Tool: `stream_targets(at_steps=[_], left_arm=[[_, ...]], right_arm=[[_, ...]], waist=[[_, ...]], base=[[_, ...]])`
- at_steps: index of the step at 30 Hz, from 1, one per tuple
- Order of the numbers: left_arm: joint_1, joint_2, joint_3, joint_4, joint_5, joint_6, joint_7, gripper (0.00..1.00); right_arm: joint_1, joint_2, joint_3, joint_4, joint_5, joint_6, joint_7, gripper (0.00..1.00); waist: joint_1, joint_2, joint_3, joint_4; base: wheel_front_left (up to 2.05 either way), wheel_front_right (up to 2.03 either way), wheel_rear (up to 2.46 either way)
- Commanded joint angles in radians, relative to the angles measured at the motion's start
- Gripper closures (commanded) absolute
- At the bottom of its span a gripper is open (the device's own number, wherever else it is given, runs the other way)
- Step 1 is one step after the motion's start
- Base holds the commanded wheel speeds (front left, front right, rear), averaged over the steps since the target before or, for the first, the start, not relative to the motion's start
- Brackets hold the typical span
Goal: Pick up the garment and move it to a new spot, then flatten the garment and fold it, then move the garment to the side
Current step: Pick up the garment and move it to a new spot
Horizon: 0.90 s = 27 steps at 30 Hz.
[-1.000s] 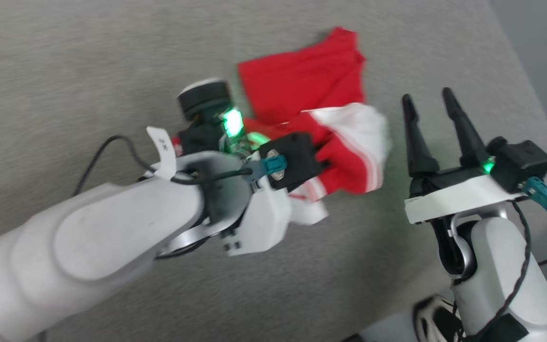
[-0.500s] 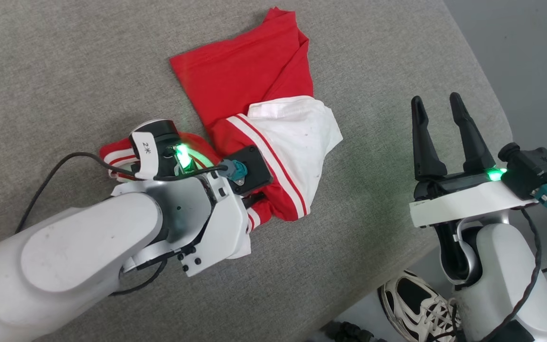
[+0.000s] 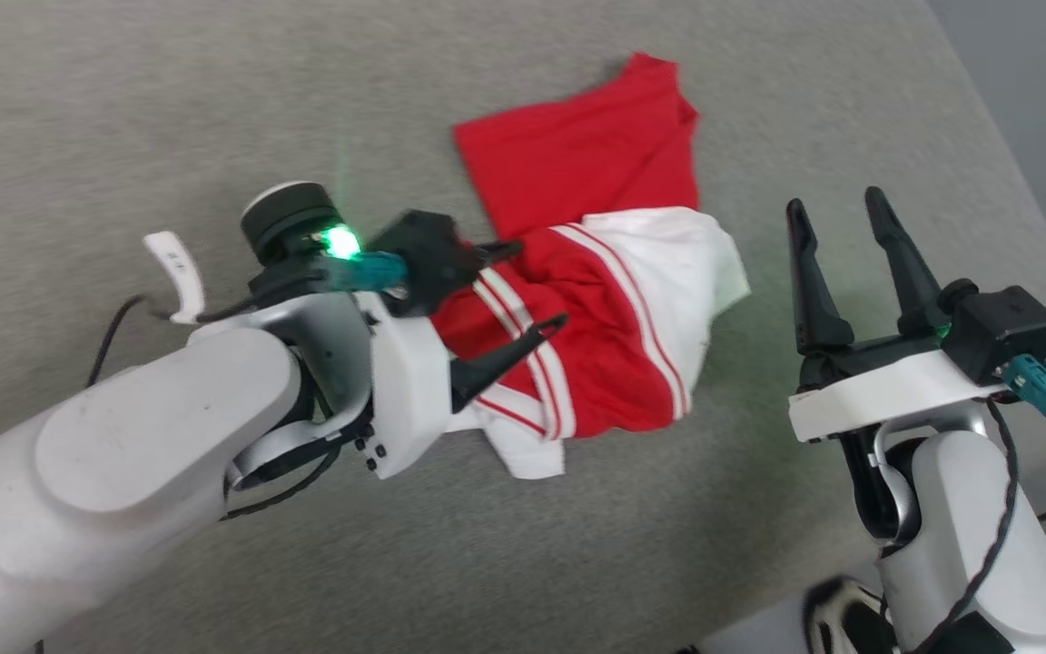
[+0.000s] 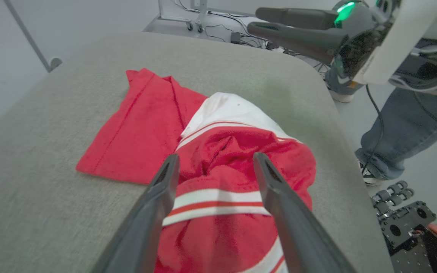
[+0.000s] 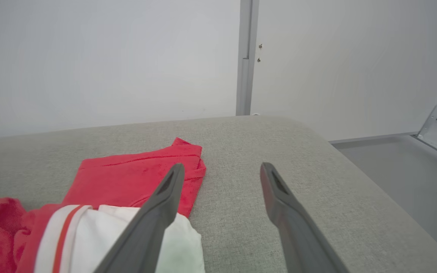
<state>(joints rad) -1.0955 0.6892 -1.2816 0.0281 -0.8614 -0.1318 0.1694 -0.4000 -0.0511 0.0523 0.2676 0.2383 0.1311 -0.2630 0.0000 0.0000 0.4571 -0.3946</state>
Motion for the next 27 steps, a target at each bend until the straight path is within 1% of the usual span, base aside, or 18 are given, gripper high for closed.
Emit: stream_targets(at_steps=[1, 4, 7, 9, 12, 14, 15, 17, 18, 23, 27], left_arm=[[0.024, -0.005, 0.0, 0.035, -0.027, 0.003, -0.074, 0.0], [0.056, -0.007, 0.002, 0.134, -0.09, 0.003, -0.216, 0.0], [0.128, -0.023, 0.012, 0.261, -0.154, 0.003, -0.356, 0.0], [0.182, -0.043, 0.035, 0.349, -0.193, 0.003, -0.408, 0.0], [0.273, -0.08, 0.109, 0.453, -0.237, 0.003, -0.434, 0.0], [0.335, -0.103, 0.226, 0.488, -0.218, 0.003, -0.435, 0.0], [0.428, -0.127, 0.351, 0.512, -0.186, 0.005, -0.435, 0.0], [0.517, -0.155, 0.476, 0.518, -0.131, 0.004, -0.435, 0.0], [0.517, -0.155, 0.476, 0.518, -0.131, 0.004, -0.435, 0.0], [0.754, -0.217, 0.773, 0.495, 0.021, 0.005, -0.436, 0.0], [0.908, -0.267, 0.964, 0.441, 0.146, 0.004, -0.436, 0.0]], right_arm=[[0.005, -0.001, -0.014, 0.01, -0.036, -0.001, -0.002, 0.0], [0.013, -0.001, -0.03, 0.022, -0.083, -0.001, -0.002, 0.0], [0.023, -0.002, -0.048, 0.04, -0.12, -0.001, -0.002, 0.0], [0.03, -0.001, -0.066, 0.051, -0.142, -0.001, -0.002, 0.0], [0.049, -0.004, -0.093, 0.067, -0.169, -0.001, -0.002, 0.0], [0.064, -0.012, -0.11, 0.076, -0.181, -0.001, -0.002, 0.0], [0.081, -0.018, -0.126, 0.081, -0.185, -0.001, -0.002, 0.0], [0.102, -0.028, -0.14, 0.085, -0.184, -0.001, -0.002, 0.0], [0.102, -0.028, -0.14, 0.085, -0.184, -0.001, -0.002, 0.0], [0.167, -0.05, -0.162, 0.093, -0.168, -0.001, -0.002, 0.0], [0.217, -0.067, -0.177, 0.084, -0.156, -0.001, -0.002, 0.0]], waist=[[0.0, 0.0, -0.07, 0.085], [0.0, 0.0, -0.109, 0.141], [0.0, 0.0, -0.146, 0.194], [0.0, 0.0, -0.169, 0.229], [0.0, 0.0, -0.203, 0.278], [0.0, 0.0, -0.222, 0.309], [0.0, 0.0, -0.243, 0.335], [0.0, 0.0, -0.265, 0.355], [0.0, 0.0, -0.265, 0.355], [0.0, 0.0, -0.332, 0.389], [0.0, 0.0, -0.37, 0.411]], base=[[0.0, 0.0, 0.0], [0.0, 0.0, 0.0], [0.0, 0.0, 0.0], [0.0, 0.0, 0.0], [0.0, 0.0, 0.0], [0.0, 0.0, 0.0], [0.0, 0.0, 0.0], [0.0, 0.0, 0.0], [0.0, 0.0, 0.0], [0.0, 0.0, 0.0], [0.0, 0.0, 0.0]])
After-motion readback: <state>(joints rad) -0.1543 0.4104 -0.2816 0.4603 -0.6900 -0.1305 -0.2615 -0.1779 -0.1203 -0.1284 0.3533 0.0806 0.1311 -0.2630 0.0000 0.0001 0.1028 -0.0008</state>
